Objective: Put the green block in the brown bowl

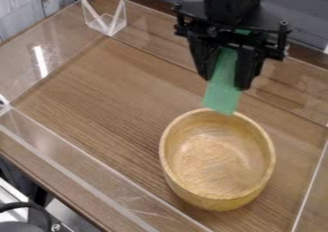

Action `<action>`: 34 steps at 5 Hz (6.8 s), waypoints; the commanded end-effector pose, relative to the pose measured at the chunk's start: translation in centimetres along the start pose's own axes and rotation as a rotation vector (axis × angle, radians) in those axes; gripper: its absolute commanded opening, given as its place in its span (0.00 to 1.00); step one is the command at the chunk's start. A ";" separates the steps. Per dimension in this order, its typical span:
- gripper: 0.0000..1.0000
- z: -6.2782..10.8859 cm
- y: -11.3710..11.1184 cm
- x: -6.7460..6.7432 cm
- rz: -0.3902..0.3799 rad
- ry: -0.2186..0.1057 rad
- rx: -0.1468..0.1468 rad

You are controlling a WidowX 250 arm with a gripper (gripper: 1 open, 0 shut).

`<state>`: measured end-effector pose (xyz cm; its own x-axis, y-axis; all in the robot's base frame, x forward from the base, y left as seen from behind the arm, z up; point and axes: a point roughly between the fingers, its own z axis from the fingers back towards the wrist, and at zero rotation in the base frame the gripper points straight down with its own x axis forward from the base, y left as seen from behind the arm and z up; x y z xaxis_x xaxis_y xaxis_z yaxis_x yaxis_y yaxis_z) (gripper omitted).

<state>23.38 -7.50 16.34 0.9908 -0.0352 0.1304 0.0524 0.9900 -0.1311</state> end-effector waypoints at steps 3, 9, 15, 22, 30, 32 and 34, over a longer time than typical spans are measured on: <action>0.00 -2.6 -2.5 -3.9 -0.014 -0.038 -0.002; 0.00 -4.6 -1.4 -5.2 0.053 0.004 -0.028; 0.00 -4.6 -0.4 -5.2 0.094 0.051 -0.069; 0.00 -4.7 0.0 -5.0 0.092 0.077 -0.094; 0.00 -5.2 0.6 -5.2 0.089 0.084 -0.113; 0.00 -5.3 0.7 -5.3 0.089 0.085 -0.117; 0.00 -5.3 0.8 -5.4 0.091 0.085 -0.123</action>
<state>18.30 -7.28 9.73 0.9996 0.0265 0.0040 -0.0247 0.9679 -0.2502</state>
